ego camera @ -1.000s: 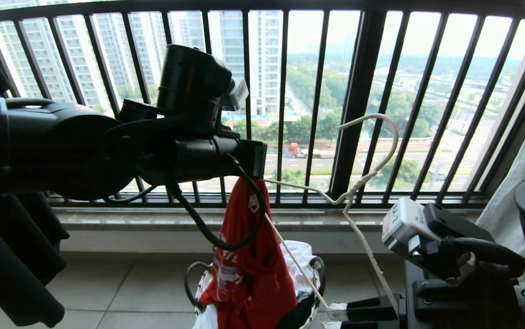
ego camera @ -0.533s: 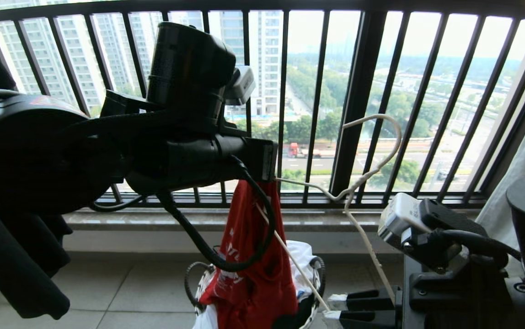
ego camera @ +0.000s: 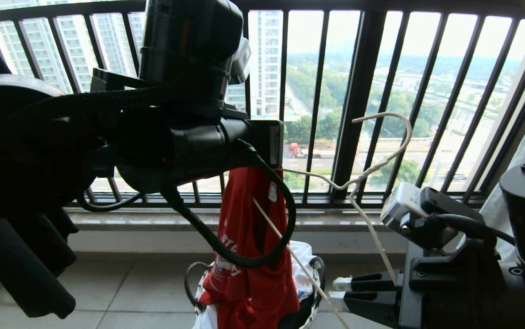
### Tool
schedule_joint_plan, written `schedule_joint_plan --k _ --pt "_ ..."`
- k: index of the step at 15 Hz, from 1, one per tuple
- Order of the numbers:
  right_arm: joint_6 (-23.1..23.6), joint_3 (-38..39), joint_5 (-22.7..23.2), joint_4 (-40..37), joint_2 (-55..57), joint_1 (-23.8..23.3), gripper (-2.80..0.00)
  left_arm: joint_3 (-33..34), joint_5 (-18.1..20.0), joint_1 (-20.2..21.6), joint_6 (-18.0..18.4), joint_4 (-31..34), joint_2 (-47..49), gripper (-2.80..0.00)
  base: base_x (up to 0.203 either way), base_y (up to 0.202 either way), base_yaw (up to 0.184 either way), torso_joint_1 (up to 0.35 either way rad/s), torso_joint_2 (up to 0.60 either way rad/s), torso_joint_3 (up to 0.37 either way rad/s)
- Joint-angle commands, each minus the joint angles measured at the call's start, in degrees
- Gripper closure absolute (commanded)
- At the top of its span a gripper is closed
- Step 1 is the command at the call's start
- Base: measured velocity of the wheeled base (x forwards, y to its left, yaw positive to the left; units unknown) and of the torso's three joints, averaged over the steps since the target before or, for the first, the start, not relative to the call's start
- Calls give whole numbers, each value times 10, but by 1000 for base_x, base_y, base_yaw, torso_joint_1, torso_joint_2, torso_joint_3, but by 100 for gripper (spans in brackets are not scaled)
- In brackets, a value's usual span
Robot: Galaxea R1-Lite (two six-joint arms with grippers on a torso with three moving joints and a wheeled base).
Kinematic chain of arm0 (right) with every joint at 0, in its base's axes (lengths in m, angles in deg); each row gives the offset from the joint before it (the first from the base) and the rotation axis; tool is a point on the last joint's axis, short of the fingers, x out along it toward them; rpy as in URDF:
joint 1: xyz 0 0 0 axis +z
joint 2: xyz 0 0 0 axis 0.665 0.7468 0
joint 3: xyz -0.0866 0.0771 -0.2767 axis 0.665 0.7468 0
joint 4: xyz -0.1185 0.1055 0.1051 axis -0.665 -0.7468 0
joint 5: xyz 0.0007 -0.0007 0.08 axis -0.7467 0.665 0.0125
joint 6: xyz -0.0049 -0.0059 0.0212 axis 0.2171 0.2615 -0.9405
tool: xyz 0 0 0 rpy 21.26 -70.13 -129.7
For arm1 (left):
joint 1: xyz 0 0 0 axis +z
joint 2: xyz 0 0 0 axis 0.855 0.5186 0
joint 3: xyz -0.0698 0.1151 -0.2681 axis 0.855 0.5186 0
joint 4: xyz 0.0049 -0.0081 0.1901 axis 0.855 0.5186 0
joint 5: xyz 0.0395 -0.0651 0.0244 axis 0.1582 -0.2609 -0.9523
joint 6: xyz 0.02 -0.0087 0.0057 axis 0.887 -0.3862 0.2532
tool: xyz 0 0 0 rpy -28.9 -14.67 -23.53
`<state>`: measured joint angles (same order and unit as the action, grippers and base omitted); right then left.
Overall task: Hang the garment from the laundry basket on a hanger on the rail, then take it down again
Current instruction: Hang the clothes on the clothes rack
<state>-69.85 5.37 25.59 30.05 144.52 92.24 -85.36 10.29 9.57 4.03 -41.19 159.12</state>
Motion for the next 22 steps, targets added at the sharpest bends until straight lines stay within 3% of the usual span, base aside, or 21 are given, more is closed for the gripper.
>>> schedule_joint_plan --k 1,6,12,15,22 --pt "1 0 1 0 -1 -3 0 -24 -64 6 -5 -2 18 0 0 0 0 0 0 0" --pt "1 0 0 0 -4 -4 0 -39 -78 35 -6 -4 26 0 0 0 0 0 0 0" --pt "1 -2 -6 1 6 -13 0 -34 -80 24 -6 0 32 0 0 0 0 0 0 0" --pt "2 -4 -10 8 9 -34 0 -42 -119 23 -6 -2 38 0 0 0 0 0 0 0" --pt "18 -11 -37 8 30 -63 0 -45 -120 9 -20 -1 37 0 0 0 0 0 0 0"
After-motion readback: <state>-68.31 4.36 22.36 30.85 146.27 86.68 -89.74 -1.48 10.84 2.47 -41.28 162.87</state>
